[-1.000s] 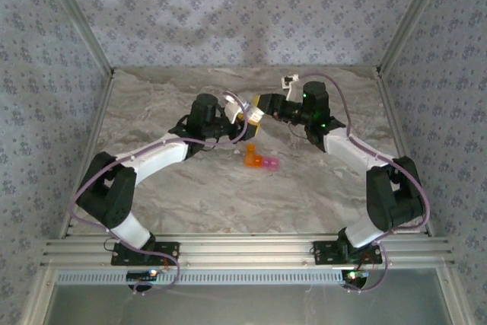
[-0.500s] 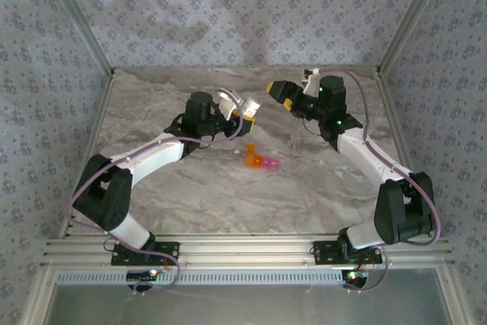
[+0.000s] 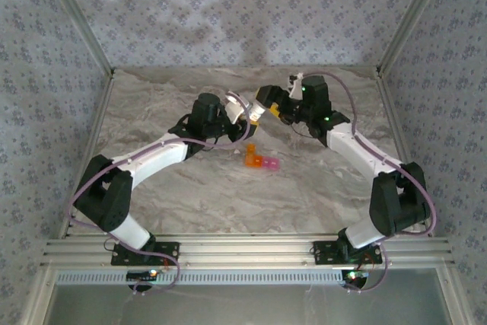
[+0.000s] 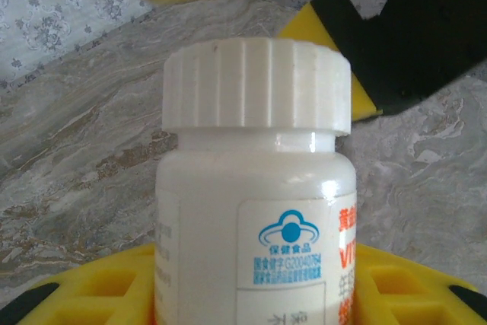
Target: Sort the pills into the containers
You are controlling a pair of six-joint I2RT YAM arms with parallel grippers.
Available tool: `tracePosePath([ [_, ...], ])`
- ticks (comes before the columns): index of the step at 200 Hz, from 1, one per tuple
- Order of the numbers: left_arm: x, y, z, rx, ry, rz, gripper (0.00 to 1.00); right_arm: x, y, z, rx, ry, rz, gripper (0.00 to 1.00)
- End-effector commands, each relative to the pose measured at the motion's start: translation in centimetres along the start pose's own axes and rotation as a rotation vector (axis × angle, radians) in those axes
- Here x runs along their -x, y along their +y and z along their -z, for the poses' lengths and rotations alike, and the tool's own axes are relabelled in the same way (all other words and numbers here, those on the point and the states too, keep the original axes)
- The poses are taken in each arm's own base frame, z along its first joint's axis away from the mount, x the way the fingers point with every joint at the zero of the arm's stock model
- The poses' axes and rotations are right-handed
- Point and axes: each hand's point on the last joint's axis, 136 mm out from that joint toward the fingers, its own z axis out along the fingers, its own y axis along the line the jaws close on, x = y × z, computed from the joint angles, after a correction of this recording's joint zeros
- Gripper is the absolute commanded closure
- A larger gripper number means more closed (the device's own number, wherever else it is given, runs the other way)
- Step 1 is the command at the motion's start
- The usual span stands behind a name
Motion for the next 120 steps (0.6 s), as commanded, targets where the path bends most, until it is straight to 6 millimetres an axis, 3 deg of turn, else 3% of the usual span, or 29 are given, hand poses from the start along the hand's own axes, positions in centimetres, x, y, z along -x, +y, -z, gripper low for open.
tracePosePath([
  [1, 1.8, -0.3, -0.1, -0.002, -0.035, -0.044, 1.00, 0.4, 1.1, -0.4, 0.003, -0.007, 0.006, 0.10],
  [25, 1.8, -0.3, -0.1, -0.001, -0.034, -0.041, 1.00, -0.2, 1.1, -0.8, 0.007, 0.010, 0.009, 0.19],
  [71, 2.1, -0.3, -0.2, -0.005, -0.048, -0.033, 1.00, -0.6, 1.0, -0.9, 0.015, 0.028, 0.035, 0.52],
  [120, 3.5, -0.3, 0.6, -0.036, -0.105, 0.025, 1.00, -0.2, 1.1, -0.2, 0.086, 0.004, 0.072, 0.59],
])
